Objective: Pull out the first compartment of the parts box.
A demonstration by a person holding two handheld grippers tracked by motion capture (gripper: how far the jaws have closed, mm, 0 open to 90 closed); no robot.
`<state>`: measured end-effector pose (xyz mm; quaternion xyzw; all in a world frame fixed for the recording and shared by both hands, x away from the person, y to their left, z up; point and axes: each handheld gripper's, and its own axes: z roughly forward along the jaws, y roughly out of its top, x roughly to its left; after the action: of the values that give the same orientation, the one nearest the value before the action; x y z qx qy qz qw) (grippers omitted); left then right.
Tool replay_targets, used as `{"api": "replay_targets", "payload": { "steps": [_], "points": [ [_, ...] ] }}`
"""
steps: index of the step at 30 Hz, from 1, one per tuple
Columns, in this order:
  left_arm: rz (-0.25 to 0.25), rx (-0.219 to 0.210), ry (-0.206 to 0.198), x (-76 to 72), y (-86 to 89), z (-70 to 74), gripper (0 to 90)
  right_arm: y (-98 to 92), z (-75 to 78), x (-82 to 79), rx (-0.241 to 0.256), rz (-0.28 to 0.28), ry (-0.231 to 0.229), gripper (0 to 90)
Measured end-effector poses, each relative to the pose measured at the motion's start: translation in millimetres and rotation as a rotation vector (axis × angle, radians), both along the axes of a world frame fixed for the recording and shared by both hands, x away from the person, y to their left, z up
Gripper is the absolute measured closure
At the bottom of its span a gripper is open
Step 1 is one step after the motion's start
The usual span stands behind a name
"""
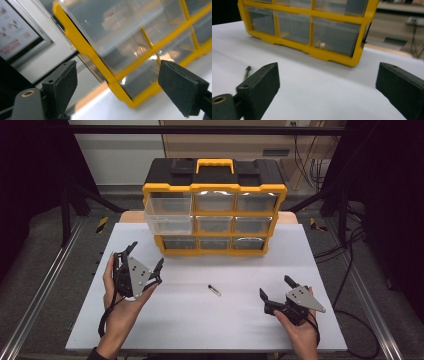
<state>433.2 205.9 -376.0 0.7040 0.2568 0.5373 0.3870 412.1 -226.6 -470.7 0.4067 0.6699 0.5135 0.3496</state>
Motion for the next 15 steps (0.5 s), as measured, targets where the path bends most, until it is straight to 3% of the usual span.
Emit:
{"api": "replay_targets", "payload": {
  "steps": [2, 3, 7, 10, 15],
  "points": [
    [-0.01, -0.028, 0.027, -1.5, 4.1, -12.2, 14.6, 2.1, 4.4, 0.7, -0.011, 0.027, 0.096, 6.4],
    [-0.019, -0.065, 0.05, -3.0, 7.9, -23.6, 14.2, 3.8, 6.3, 1.5, -0.024, 0.03, 0.142, 6.1],
    [-0.012, -0.064, 0.057, -4.4, 13.3, -38.2, 13.8, 5.0, 6.1, 2.7, -0.024, 0.022, 0.155, 5.7],
    [-0.052, -0.098, 0.105, -2.7, 18.8, -50.5, 11.9, 5.9, 6.2, 3.9, -0.035, 0.017, 0.158, 6.0],
    [-0.103, -0.16, 0.153, -3.5, 23.8, -66.9, 9.0, 8.3, 4.7, 8.8, -0.039, 0.006, 0.168, 5.4]
  ]
}}
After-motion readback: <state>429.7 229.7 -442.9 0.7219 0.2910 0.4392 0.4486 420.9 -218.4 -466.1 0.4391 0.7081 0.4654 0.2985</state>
